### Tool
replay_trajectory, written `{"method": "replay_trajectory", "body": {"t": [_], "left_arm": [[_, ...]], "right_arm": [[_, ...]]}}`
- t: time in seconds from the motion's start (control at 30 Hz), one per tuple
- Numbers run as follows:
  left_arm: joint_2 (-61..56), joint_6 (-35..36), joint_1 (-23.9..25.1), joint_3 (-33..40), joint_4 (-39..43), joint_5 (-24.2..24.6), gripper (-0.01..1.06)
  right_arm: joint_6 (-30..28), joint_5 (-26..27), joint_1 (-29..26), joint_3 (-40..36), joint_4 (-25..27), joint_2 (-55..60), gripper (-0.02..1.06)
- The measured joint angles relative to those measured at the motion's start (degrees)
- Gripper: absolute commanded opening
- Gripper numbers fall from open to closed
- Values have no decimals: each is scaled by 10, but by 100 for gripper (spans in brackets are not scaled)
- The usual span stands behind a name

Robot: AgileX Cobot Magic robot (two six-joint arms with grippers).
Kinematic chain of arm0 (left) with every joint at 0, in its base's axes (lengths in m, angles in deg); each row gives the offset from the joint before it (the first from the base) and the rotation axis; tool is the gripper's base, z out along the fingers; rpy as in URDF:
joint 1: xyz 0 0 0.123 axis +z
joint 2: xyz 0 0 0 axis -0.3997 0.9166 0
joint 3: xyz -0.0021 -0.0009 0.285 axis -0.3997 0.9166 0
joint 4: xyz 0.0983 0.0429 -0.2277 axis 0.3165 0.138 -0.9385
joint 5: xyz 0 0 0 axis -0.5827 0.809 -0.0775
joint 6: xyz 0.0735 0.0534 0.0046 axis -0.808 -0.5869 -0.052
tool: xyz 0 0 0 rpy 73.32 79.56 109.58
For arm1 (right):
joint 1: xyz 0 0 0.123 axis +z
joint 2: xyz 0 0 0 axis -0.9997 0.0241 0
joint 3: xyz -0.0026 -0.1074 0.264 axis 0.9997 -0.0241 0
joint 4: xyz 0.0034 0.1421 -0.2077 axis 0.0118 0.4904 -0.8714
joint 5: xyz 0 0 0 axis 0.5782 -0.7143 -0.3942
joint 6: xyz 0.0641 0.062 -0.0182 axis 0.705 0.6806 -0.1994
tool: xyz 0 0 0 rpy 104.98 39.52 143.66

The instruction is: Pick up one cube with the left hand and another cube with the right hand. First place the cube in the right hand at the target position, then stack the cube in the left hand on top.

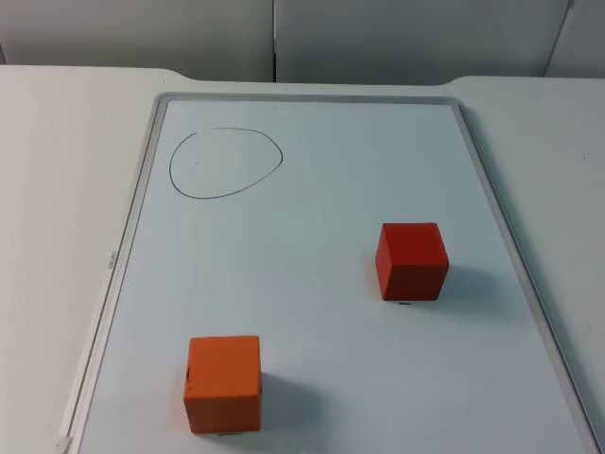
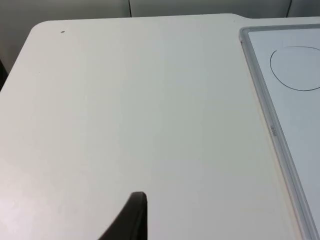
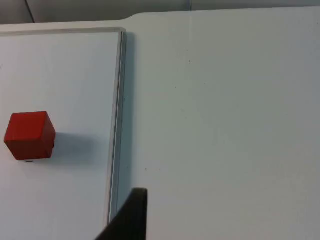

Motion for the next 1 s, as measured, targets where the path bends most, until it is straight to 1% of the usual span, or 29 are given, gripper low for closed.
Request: {"method": "replay_trajectory", "body": {"t": [0.1,0.17,0.23,0.4,0.43,0.5,0.57,0.6,0.7,0.73,0.77,0.87,0.9,0.93,1.0], "left_arm": [[0,0,0,0,0,0,105],[0,0,0,0,0,0,105],[0,0,0,0,0,0,105],[0,0,0,0,0,0,105],[0,0,0,0,0,0,105],[0,0,0,0,0,0,105],[0,0,0,0,0,0,105],[0,0,0,0,0,0,105],[0,0,0,0,0,0,105],[0,0,0,0,0,0,105],[0,0,0,0,0,0,105],[0,0,0,0,0,0,105],[0,0,0,0,0,0,105],[0,0,0,0,0,0,105],[0,0,0,0,0,0,105]], "right_arm": [[-6,0,0,2,4,-1,105],[-31,0,0,20,20,0,105],[-37,0,0,26,23,5,105],[-81,18,0,117,61,121,105],[-81,18,0,117,61,121,105],[-105,35,0,157,86,182,105],[-137,54,0,202,127,249,105],[-137,54,0,202,127,249,105],[-187,62,0,274,198,377,104],[-200,62,0,313,224,437,104],[-200,62,0,313,224,437,104],[-204,55,16,379,237,566,104],[-200,54,29,395,233,618,104],[-200,54,29,395,233,618,104],[-173,54,63,427,212,687,104]]}}
